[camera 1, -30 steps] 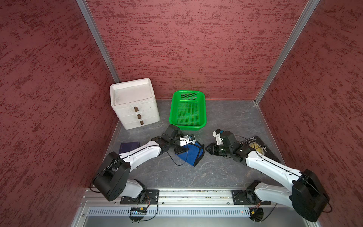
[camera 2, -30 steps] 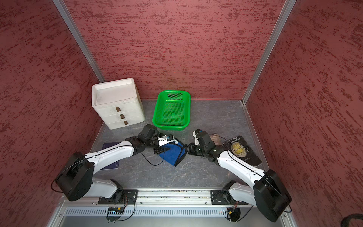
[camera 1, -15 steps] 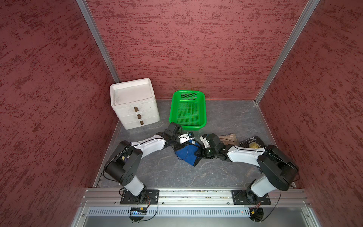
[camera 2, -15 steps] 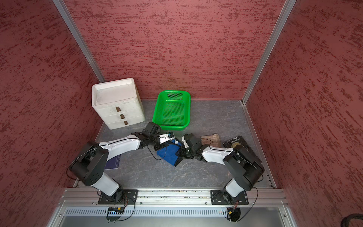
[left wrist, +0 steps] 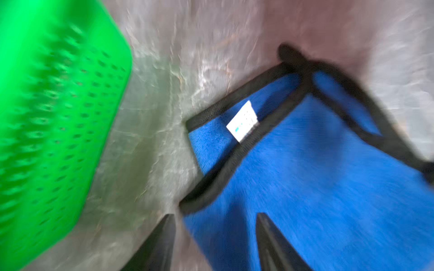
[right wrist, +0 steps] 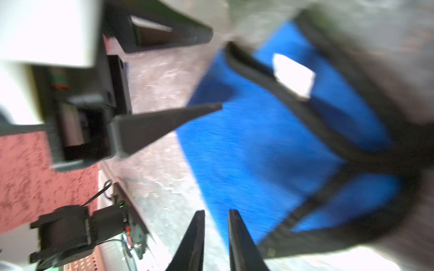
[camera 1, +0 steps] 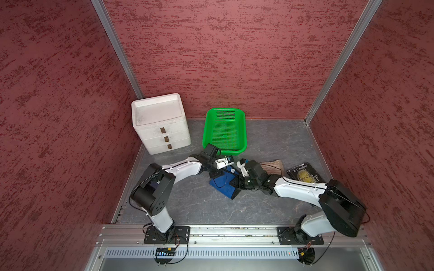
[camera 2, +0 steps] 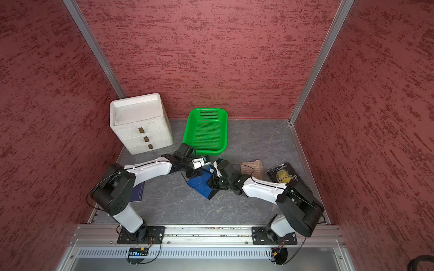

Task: Fold the square dishcloth
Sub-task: Smooth out the cleaning item at the center of the board.

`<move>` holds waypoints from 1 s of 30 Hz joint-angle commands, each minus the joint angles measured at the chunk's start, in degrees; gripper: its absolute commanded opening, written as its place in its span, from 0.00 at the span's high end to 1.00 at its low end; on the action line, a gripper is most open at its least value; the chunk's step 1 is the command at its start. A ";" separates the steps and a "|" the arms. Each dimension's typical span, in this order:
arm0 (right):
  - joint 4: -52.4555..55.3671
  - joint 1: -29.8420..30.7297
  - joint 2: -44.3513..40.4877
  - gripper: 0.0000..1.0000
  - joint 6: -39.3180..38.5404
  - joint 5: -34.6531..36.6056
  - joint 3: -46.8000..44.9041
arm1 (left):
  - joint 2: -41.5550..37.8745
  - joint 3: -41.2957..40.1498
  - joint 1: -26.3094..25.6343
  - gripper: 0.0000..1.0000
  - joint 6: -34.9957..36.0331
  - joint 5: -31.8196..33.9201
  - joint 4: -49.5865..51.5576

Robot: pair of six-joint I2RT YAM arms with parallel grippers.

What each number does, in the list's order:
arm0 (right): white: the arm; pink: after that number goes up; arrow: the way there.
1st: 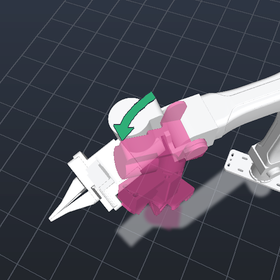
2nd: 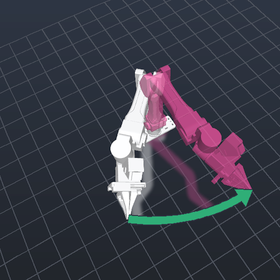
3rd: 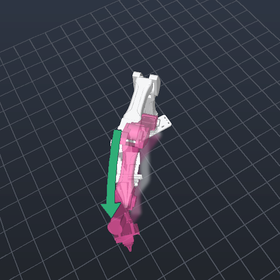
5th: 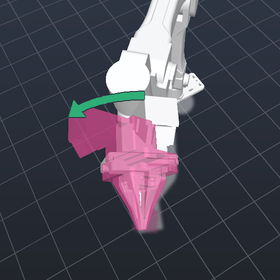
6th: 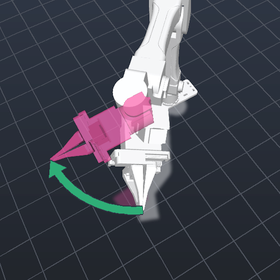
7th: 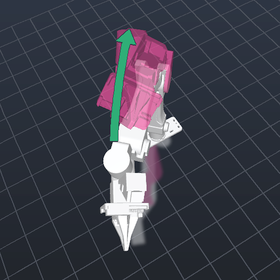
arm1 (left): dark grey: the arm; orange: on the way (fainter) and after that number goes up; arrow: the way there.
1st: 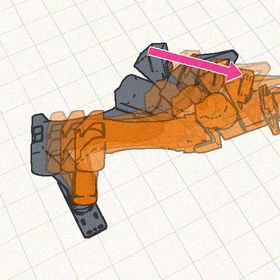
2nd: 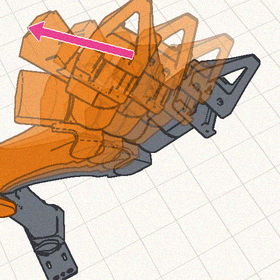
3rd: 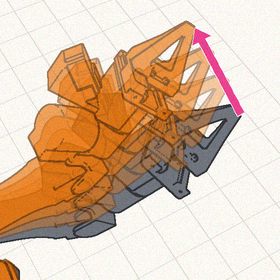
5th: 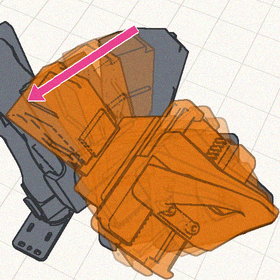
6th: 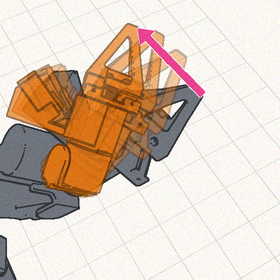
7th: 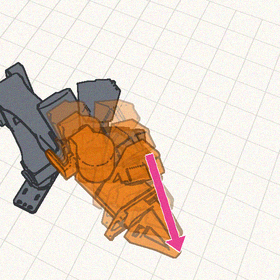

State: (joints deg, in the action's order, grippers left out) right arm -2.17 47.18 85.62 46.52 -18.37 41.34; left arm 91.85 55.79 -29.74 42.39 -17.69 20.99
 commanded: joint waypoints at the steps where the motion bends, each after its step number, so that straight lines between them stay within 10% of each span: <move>1: -1.10 1.39 5.32 0.78 -0.37 0.83 3.85 | -8.94 2.15 4.90 0.35 -2.40 -9.51 7.15; 11: -13.84 1.14 20.47 0.77 2.18 -2.18 1.38 | -27.36 -3.00 23.48 0.20 -0.07 -20.15 20.44; 16: -16.18 2.05 14.31 0.74 2.37 -0.69 -1.07 | -28.19 -6.58 31.08 0.19 0.92 -21.85 22.32; 30: -26.68 6.74 21.22 0.77 6.39 0.20 -3.85 | -28.38 -10.96 38.87 0.16 -0.23 -22.25 20.75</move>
State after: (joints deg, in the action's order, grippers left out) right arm -23.62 53.80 103.53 50.70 -18.48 40.45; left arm 64.49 45.91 8.69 42.22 -38.70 41.98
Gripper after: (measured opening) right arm 0.233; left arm 0.835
